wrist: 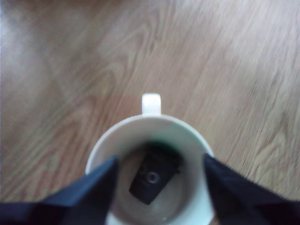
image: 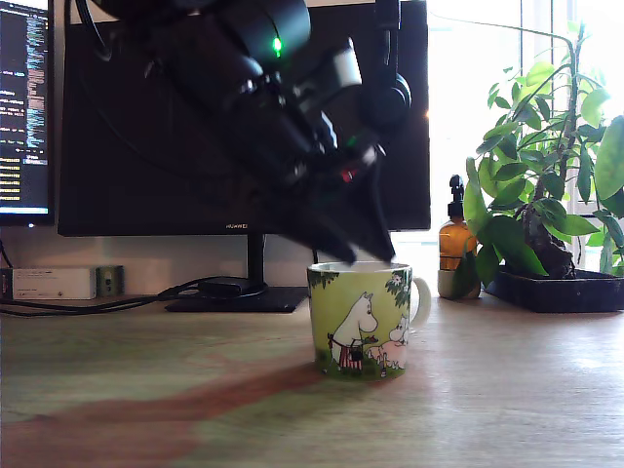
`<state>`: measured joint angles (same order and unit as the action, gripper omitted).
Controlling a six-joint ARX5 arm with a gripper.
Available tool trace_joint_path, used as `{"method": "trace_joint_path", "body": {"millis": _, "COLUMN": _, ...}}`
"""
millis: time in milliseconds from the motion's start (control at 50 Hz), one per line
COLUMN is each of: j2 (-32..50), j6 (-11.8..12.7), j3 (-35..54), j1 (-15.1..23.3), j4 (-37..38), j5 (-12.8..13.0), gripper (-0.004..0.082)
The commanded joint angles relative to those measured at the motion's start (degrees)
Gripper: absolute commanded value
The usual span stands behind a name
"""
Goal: Pick up the coffee capsules from the table one by one and drop them inside the nearest coffee cup
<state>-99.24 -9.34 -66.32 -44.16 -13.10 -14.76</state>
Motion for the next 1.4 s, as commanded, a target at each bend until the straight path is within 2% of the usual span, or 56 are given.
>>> {"method": "trace_joint_path", "body": {"millis": 0, "j2": 2.82, "j6": 0.5, "j3": -0.24, "j1": -0.26, "j4": 0.68, "j5": 0.31, "gripper": 0.0205}}
{"method": "trace_joint_path", "body": {"millis": 80, "j2": 3.69, "j6": 0.48, "j3": -0.24, "j1": -0.28, "j4": 0.7, "j5": 0.31, "gripper": 0.0016}}
{"method": "trace_joint_path", "body": {"millis": 120, "j2": 3.82, "j6": 0.39, "j3": -0.24, "j1": -0.28, "j4": 0.7, "j5": 0.31, "gripper": -0.0027}}
{"method": "trace_joint_path", "body": {"millis": 400, "j2": 6.34, "j6": 0.81, "j3": 3.1, "j1": 0.26, "j4": 2.49, "j5": 2.21, "gripper": -0.0019}}
{"method": "trace_joint_path", "body": {"millis": 480, "j2": 8.07, "j6": 0.81, "j3": 5.84, "j1": 1.42, "j4": 4.46, "j5": 2.19, "gripper": -0.0019}}
{"method": "trace_joint_path", "body": {"millis": 500, "j2": 8.59, "j6": 1.92, "j3": 6.62, "j1": 1.75, "j4": 5.01, "j5": 2.19, "gripper": -0.0019}}
{"method": "trace_joint_path", "body": {"millis": 680, "j2": 14.45, "j6": 2.32, "j3": 14.23, "j1": 4.7, "j4": 8.52, "j5": 2.19, "gripper": -0.0019}}
{"method": "trace_joint_path", "body": {"millis": 780, "j2": 18.62, "j6": 2.32, "j3": 18.78, "j1": 7.02, "j4": 10.47, "j5": 2.16, "gripper": -0.0019}}
{"method": "trace_joint_path", "body": {"millis": 800, "j2": 19.56, "j6": 3.91, "j3": 19.74, "j1": 7.56, "j4": 10.82, "j5": 2.16, "gripper": -0.0019}}
{"method": "trace_joint_path", "body": {"millis": 960, "j2": 26.6, "j6": 4.28, "j3": 26.86, "j1": 12.07, "j4": 13.16, "j5": 1.62, "gripper": -0.0019}}
{"method": "trace_joint_path", "body": {"millis": 980, "j2": 27.54, "j6": 5.51, "j3": 27.65, "j1": 12.66, "j4": 13.25, "j5": 1.53, "gripper": -0.0019}}
{"method": "trace_joint_path", "body": {"millis": 1040, "j2": 30.1, "j6": 6.01, "j3": 30.01, "j1": 14.36, "j4": 14.03, "j5": 1.46, "gripper": -0.0019}}
{"method": "trace_joint_path", "body": {"millis": 1180, "j2": 36.37, "j6": 7.19, "j3": 35.39, "j1": 19.1, "j4": 15.39, "j5": 0.59, "gripper": -0.0019}}
{"method": "trace_joint_path", "body": {"millis": 1380, "j2": 45.27, "j6": 7.52, "j3": 41.59, "j1": 25.73, "j4": 15.96, "j5": -1.7, "gripper": -0.0019}}
